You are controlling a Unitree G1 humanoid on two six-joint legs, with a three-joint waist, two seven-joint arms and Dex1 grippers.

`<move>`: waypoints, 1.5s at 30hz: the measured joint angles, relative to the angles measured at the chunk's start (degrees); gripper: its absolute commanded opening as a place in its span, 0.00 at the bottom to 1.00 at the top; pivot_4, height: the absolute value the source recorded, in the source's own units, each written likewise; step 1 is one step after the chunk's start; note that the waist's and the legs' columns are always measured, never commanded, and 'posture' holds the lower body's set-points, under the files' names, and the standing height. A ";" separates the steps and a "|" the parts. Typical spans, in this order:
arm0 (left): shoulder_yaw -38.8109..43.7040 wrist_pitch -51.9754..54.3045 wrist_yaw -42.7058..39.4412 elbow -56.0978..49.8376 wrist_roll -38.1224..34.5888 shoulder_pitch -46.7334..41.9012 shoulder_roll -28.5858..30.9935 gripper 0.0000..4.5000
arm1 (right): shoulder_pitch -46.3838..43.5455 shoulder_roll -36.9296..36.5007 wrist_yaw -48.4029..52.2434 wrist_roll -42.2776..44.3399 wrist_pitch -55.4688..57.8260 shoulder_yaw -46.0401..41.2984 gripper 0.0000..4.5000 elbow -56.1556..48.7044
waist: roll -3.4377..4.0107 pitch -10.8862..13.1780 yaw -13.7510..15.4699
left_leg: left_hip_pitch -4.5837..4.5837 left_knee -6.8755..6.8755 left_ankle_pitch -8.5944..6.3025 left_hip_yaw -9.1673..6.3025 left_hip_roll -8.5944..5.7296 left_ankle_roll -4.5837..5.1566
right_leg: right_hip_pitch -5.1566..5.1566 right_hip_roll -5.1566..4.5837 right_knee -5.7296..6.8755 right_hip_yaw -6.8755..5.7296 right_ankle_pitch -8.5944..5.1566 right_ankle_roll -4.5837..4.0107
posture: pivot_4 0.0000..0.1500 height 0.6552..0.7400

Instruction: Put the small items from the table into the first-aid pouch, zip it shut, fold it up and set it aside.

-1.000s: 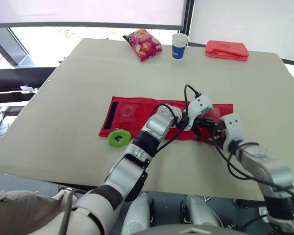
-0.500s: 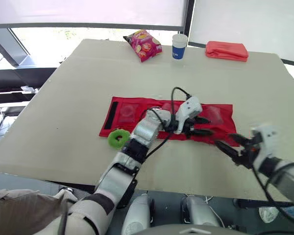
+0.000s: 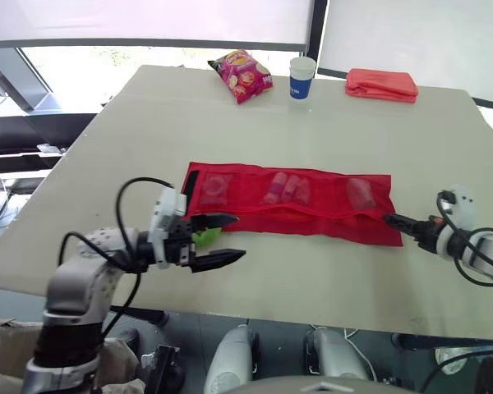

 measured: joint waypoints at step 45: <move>-11.26 27.34 29.16 29.90 -4.50 -28.75 -9.42 1.00 | 38.28 -17.75 34.76 7.49 -32.36 -32.99 0.95 -41.00 | -0.38 0.18 0.75 | -0.03 -0.02 -0.03 -0.06 0.03 0.05 | 0.04 0.20 -0.14 0.14 -0.20 0.54 | 1.00 1.00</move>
